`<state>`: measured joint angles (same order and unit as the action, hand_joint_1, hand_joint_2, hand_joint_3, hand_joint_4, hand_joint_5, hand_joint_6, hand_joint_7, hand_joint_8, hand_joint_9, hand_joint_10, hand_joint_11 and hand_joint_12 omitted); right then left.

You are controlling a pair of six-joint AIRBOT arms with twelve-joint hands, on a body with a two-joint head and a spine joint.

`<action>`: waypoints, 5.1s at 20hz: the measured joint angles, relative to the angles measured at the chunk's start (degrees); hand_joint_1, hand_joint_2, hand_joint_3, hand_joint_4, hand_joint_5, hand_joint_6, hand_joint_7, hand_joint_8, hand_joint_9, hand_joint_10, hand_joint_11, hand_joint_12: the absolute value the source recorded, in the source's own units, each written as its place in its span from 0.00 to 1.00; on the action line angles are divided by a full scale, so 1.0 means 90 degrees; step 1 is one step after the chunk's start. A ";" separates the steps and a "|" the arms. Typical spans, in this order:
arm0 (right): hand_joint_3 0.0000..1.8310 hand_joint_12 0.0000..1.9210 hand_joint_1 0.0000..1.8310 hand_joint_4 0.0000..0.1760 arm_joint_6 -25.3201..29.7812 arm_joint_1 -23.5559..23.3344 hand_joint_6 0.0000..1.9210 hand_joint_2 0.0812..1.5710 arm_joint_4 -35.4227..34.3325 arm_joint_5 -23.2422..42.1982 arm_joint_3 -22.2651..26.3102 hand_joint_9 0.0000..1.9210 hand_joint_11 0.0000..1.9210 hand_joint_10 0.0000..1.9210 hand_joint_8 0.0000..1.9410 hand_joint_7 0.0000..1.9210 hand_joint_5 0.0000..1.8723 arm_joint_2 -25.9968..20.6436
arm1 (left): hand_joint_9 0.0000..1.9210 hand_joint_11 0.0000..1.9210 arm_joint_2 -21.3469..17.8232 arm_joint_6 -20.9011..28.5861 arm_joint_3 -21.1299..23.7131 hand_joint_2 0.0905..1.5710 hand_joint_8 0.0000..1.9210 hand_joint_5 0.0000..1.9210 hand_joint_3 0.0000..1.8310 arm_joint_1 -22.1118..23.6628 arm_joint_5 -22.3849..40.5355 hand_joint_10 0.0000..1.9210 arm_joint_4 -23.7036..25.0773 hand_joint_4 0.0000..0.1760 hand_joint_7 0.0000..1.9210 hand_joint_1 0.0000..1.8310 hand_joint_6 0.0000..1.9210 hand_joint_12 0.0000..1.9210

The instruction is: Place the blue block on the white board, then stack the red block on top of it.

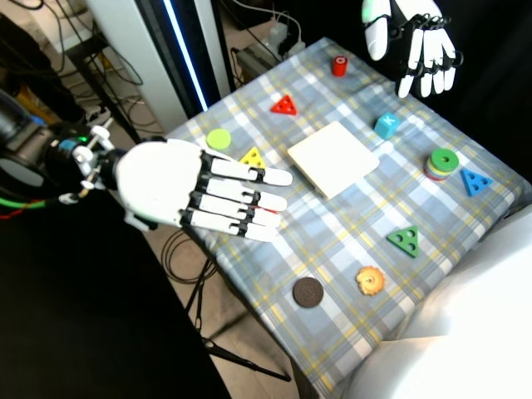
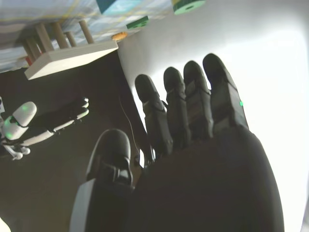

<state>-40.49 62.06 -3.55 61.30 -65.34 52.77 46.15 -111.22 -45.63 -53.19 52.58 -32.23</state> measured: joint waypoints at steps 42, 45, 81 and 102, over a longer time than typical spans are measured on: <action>0.00 0.25 0.41 0.00 0.0134 -0.0187 0.00 0.87 0.0415 -0.0036 0.0000 0.28 0.17 0.00 0.00 0.29 0.32 -0.0019 | 0.26 0.03 0.1404 -0.3325 -0.1741 0.68 0.00 0.52 0.00 0.1132 -0.2079 0.00 -0.2093 1.00 0.35 0.56 0.48 0.31; 0.00 0.25 0.42 0.00 0.0134 -0.0185 0.00 0.87 0.0415 -0.0036 0.0000 0.28 0.18 0.00 0.00 0.29 0.33 -0.0022 | 0.27 0.02 0.1404 -0.3322 -0.1768 0.68 0.00 0.52 0.00 0.1132 -0.2084 0.00 -0.2137 0.80 0.36 0.57 0.48 0.34; 0.00 0.28 0.40 0.00 0.0136 -0.0214 0.00 0.87 0.0537 -0.0012 -0.0007 0.29 0.18 0.00 0.00 0.30 0.34 -0.0019 | 0.25 0.01 0.2521 -0.1916 -0.2004 0.65 0.00 0.58 0.00 0.2633 -0.2742 0.00 0.0578 0.41 0.36 0.60 0.39 0.36; 0.00 0.29 0.42 0.00 0.0138 -0.0214 0.00 0.87 0.0554 -0.0012 -0.0046 0.30 0.18 0.00 0.00 0.30 0.34 -0.0012 | 0.22 0.00 0.2560 -0.1916 -0.2191 0.58 0.00 0.41 0.00 0.2633 -0.3028 0.00 0.0364 0.73 0.26 0.50 0.00 0.34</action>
<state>-39.24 60.14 1.43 61.19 -65.76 52.66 69.19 -128.46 -65.34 -29.50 25.32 -28.95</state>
